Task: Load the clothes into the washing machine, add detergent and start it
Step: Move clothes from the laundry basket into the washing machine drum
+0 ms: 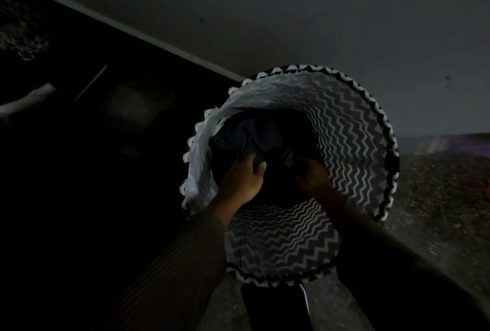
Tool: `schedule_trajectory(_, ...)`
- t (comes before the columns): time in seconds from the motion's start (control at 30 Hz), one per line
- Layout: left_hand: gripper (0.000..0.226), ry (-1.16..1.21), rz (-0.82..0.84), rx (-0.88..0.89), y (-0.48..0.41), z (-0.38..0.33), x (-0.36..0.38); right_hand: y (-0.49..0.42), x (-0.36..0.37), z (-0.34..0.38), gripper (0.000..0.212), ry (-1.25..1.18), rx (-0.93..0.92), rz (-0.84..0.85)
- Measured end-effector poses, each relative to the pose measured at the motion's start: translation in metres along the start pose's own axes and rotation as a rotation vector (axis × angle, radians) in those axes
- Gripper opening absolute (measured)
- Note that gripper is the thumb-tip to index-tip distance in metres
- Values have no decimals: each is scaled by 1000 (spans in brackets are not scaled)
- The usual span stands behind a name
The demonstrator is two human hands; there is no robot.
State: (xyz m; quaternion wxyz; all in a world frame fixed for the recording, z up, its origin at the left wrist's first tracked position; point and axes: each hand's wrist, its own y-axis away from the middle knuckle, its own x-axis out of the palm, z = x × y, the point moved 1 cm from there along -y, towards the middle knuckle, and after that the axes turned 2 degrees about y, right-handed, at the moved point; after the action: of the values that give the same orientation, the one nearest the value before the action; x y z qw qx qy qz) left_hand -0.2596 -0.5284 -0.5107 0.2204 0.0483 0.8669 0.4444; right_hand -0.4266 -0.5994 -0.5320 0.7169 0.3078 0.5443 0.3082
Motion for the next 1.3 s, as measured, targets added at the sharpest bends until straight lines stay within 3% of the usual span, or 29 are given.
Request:
schedule_trajectory(0.2, 56, 335, 13, -140, 48, -16, -9, 51, -34, 8, 32, -602, 73, -72)
schedule_trajectory(0.33, 64, 748, 28, -283, 90, -39, -25, 107, -60, 35, 20, -1124, 36, 35)
schedule_trajectory(0.47, 89, 1173, 74, -373, 127, -59, -46, 164, -87, 68, 29, -1430, -27, 206)
schedule_trajectory(0.63, 119, 1421, 161, -329, 180, -81, -77, 224, -120, 108, 48, -1654, -93, 372)
schedule_trajectory(0.77, 93, 1637, 221, -161, 229, -90, -100, 279, -151, 143, 45, -1809, -177, 446)
schedule_trajectory(0.9, 88, 1798, 111, 66, 282, -111, -126, 332, -173, 168, 35, -1710, -308, 392)
schedule_trajectory(1.0, 80, 1765, 69, 266, 323, -129, -146, 366, -180, 177, 24, -1440, -418, 180)
schedule_trajectory(1.17, 50, 1482, -49, 473, 387, -135, -170, 413, -187, 184, 19, -838, -593, -185)
schedule_trajectory(1.23, 50, 1335, -173, 439, 410, -134, -177, 433, -189, 191, 16, -672, -685, -265)
schedule_trajectory(1.3, 35, 1214, -320, 436, 434, -135, -187, 453, -191, 199, 12, -556, -789, -318)
